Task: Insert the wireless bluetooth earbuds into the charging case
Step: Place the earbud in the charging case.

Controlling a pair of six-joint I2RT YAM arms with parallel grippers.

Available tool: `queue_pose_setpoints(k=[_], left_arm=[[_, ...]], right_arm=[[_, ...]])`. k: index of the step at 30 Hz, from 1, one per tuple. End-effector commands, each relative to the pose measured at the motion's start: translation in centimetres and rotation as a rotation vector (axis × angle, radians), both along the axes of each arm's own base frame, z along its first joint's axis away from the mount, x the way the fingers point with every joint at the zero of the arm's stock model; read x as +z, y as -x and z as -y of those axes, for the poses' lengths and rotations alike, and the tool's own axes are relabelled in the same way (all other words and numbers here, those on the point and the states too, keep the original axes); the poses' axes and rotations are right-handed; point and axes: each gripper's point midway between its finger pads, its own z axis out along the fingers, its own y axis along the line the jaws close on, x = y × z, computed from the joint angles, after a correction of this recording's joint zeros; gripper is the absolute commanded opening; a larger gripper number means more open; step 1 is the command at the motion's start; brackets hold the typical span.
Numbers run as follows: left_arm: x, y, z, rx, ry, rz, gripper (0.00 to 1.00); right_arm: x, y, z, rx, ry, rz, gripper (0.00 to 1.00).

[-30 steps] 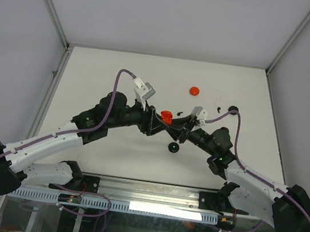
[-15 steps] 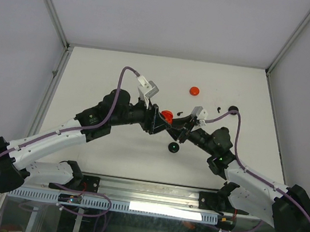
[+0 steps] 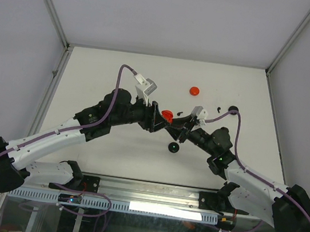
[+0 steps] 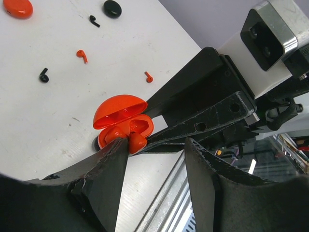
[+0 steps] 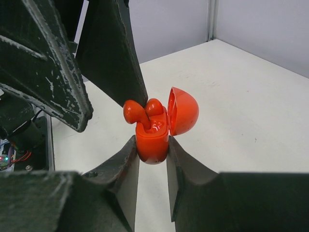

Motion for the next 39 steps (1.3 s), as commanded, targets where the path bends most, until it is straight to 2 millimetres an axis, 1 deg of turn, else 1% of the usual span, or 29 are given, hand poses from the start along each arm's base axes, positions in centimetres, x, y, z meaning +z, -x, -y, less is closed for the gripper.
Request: queue_pose_setpoints(k=[1, 6, 10, 13, 20, 26, 29, 33, 39], left_arm=[[1.9, 0.3, 0.0, 0.01, 0.047, -0.007, 0.52], [2.2, 0.7, 0.2, -0.01, 0.054, -0.012, 0.49], [2.2, 0.8, 0.0, -0.011, 0.049, -0.017, 0.48], [2.0, 1.4, 0.1, -0.036, 0.045, -0.034, 0.47], [2.0, 1.7, 0.2, -0.052, 0.043, -0.057, 0.47], [2.1, 1.1, 0.0, -0.016, 0.044, -0.046, 0.48], [2.6, 0.6, 0.1, -0.002, 0.052, -0.019, 0.49], [3.1, -0.1, -0.2, 0.028, 0.047, 0.015, 0.54], [4.5, 0.0, -0.2, 0.02, 0.068, 0.052, 0.53]], right_arm=[[3.1, 0.3, 0.0, 0.007, -0.08, 0.068, 0.0], [3.2, 0.4, 0.1, 0.006, -0.082, 0.068, 0.0], [3.2, 0.4, 0.1, 0.005, -0.083, 0.07, 0.0], [3.2, 0.4, 0.1, 0.005, -0.082, 0.069, 0.0], [3.3, 0.2, 0.4, -0.016, -0.111, 0.081, 0.0], [3.6, 0.2, 0.3, -0.008, -0.121, 0.089, 0.0], [3.7, 0.3, 0.2, -0.001, -0.124, 0.089, 0.0], [3.6, 0.3, 0.3, -0.009, -0.123, 0.088, 0.0], [3.7, 0.2, 0.3, -0.01, -0.13, 0.092, 0.0]])
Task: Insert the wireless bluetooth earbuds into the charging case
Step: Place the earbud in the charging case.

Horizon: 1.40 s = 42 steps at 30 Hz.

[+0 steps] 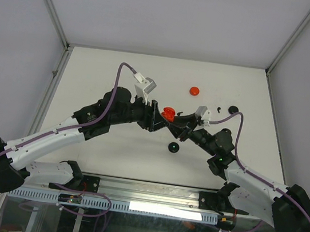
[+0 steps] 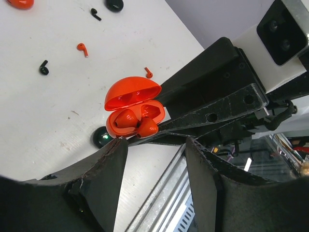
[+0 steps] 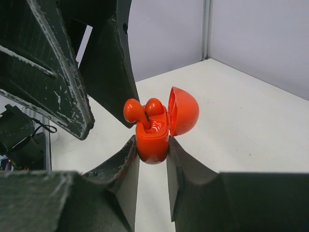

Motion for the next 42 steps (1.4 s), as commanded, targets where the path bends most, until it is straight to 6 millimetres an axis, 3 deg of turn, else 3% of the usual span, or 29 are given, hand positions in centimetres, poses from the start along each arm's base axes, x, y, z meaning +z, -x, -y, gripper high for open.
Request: queue_pose_setpoints(k=[1, 22, 30, 36, 42], left_arm=[[4.6, -0.3, 0.1, 0.007, 0.083, 0.107, 0.53], [5.2, 1.6, 1.6, -0.13, 0.144, 0.09, 0.44], [5.1, 1.5, 2.3, -0.137, 0.153, 0.072, 0.43], [5.5, 0.7, 2.1, -0.1, 0.15, 0.092, 0.48], [6.6, -0.7, -0.4, 0.024, 0.101, 0.174, 0.59]], right_arm=[[1.9, 0.4, 0.0, 0.012, -0.067, 0.054, 0.0], [2.7, 0.6, 0.0, 0.019, -0.092, 0.11, 0.0], [2.5, 0.6, -0.1, 0.022, -0.086, 0.103, 0.0], [2.3, 0.7, 0.0, 0.025, -0.082, 0.102, 0.0], [1.7, 1.0, 0.3, 0.03, -0.058, 0.089, 0.0]])
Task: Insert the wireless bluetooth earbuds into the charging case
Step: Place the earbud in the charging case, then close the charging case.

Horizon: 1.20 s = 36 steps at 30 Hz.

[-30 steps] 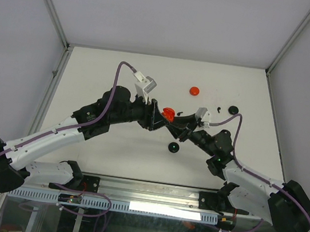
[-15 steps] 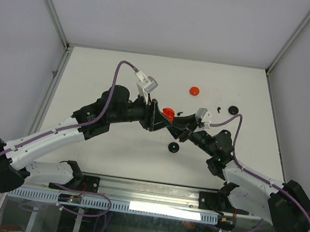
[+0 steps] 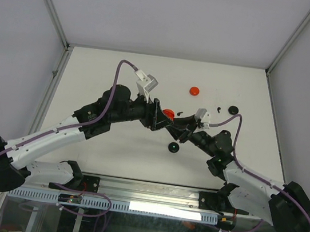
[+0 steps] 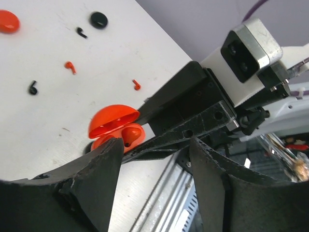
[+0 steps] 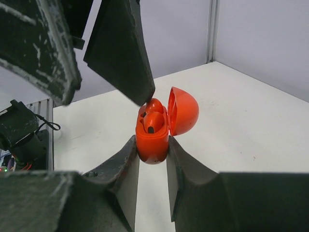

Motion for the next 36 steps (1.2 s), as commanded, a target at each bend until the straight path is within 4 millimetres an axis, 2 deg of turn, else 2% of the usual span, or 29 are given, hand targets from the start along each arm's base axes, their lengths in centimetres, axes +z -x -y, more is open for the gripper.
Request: queue_pose_setpoints(k=[1, 10, 18, 22, 25, 30, 36], left_arm=[[4.3, -1.2, -2.1, 0.109, 0.032, 0.132, 0.62], [2.4, -2.7, -3.4, 0.087, 0.04, 0.071, 0.75], [1.9, -1.3, -1.7, -0.087, 0.129, 0.009, 0.8], [0.9, -0.8, -1.0, -0.137, 0.134, -0.032, 0.77], [1.1, 0.2, -0.6, -0.203, 0.154, -0.034, 0.71], [2.0, 0.8, -0.7, -0.241, 0.176, 0.006, 0.63], [3.1, 1.9, -0.9, -0.289, 0.212, 0.054, 0.61]], right_arm=[[2.1, 0.8, 0.4, 0.019, -0.041, 0.068, 0.0], [2.9, 2.2, 0.0, 0.1, -0.04, 0.059, 0.0], [3.8, 3.0, -0.6, 0.167, -0.072, 0.042, 0.0], [4.4, 3.2, -0.7, 0.183, -0.089, 0.038, 0.0], [4.3, 3.1, -0.7, 0.176, -0.09, 0.025, 0.0], [3.1, 2.7, -0.9, 0.171, -0.067, -0.032, 0.0], [1.2, 2.6, -1.0, 0.171, -0.031, -0.119, 0.0]])
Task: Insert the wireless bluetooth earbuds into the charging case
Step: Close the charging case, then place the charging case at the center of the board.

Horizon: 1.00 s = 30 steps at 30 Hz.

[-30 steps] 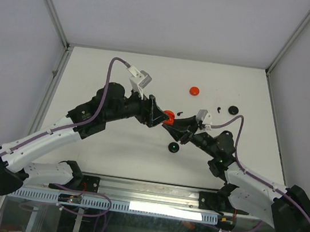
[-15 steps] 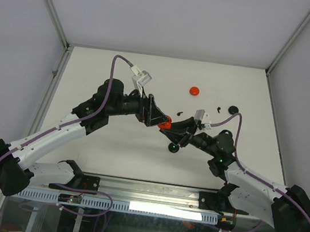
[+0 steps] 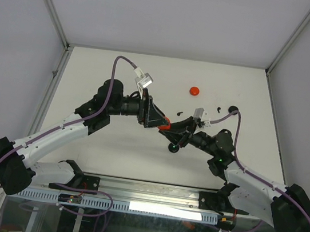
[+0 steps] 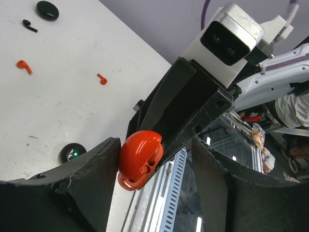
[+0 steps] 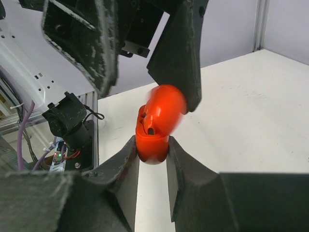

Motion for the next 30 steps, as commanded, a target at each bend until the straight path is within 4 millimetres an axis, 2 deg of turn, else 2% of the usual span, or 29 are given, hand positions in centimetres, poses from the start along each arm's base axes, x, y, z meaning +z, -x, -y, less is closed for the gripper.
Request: queue_pose_setpoints(k=[1, 8, 13, 17, 19, 24, 27, 30], left_arm=[[3.5, 2.0, -0.1, -0.089, 0.105, 0.099, 0.6], [3.2, 2.0, -0.4, -0.092, 0.097, 0.103, 0.61], [2.0, -0.9, -2.4, 0.091, -0.005, 0.107, 0.68], [-0.3, -4.8, -5.4, 0.334, -0.178, 0.105, 0.74], [-1.3, -6.1, -6.9, 0.419, -0.264, 0.111, 0.75], [-3.0, -7.9, -9.6, 0.522, -0.43, 0.17, 0.82], [-4.1, -8.9, -11.3, 0.613, -0.497, 0.19, 0.86], [-4.9, -9.3, -12.2, 0.643, -0.511, 0.19, 0.89]], right_arm=[[0.7, -0.4, -0.2, -0.003, -0.01, -0.036, 0.0], [-1.0, -0.8, -0.2, -0.022, 0.042, -0.126, 0.0], [-4.4, -2.7, 1.2, -0.154, 0.179, -0.309, 0.0], [-7.3, -3.7, 3.6, -0.281, 0.267, -0.449, 0.0], [-9.0, -4.0, 5.0, -0.34, 0.318, -0.508, 0.0], [-12.5, -4.6, 8.9, -0.52, 0.456, -0.663, 0.0], [-13.8, -4.8, 10.5, -0.586, 0.492, -0.725, 0.0], [-15.1, -5.0, 11.7, -0.626, 0.517, -0.793, 0.0]])
